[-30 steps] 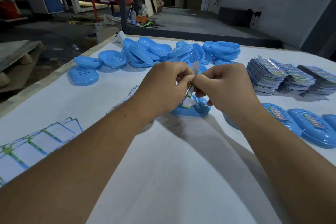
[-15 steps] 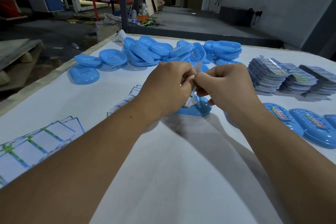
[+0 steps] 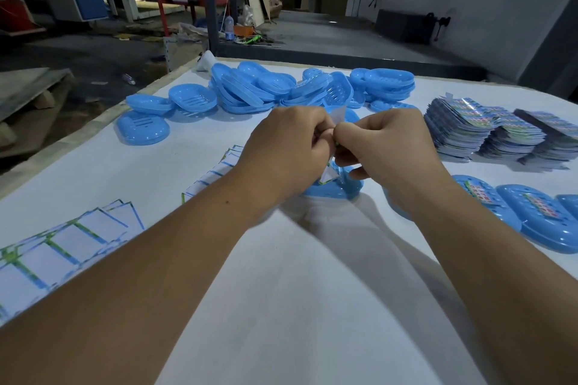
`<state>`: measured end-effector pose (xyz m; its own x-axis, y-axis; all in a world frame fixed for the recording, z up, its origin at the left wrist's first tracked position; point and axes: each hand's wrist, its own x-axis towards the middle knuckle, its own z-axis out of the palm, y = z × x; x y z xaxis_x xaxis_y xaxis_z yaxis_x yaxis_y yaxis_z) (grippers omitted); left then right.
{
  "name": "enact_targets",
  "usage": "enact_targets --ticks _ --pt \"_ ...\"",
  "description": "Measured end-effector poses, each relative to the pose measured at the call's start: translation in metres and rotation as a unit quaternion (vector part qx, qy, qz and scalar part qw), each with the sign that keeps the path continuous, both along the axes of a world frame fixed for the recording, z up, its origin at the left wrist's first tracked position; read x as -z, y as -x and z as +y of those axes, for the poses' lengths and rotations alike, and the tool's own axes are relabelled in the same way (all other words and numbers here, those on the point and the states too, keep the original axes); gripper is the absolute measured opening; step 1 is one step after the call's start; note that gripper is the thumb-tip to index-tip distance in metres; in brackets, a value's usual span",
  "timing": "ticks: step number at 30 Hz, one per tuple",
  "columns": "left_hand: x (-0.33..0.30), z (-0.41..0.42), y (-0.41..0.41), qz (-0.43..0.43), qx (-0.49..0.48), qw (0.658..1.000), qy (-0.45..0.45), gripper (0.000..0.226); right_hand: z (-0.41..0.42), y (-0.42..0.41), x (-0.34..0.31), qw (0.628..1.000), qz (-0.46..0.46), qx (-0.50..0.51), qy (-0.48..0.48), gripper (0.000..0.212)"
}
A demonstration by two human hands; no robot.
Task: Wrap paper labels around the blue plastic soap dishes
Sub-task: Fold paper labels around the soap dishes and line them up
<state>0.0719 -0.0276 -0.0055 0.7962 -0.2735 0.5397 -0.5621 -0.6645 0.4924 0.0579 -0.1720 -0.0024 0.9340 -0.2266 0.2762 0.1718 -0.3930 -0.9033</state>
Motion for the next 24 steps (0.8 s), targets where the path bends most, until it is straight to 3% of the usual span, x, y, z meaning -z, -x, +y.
enact_targets --ticks 6,24 --pt "-0.001 0.005 -0.005 0.016 0.003 0.998 0.055 0.013 -0.004 0.003 -0.004 0.998 0.023 -0.055 -0.029 0.018" --pt "-0.002 0.017 -0.021 0.070 -0.064 0.988 0.126 0.017 -0.018 0.002 -0.012 0.992 0.088 -0.037 -0.086 0.009"
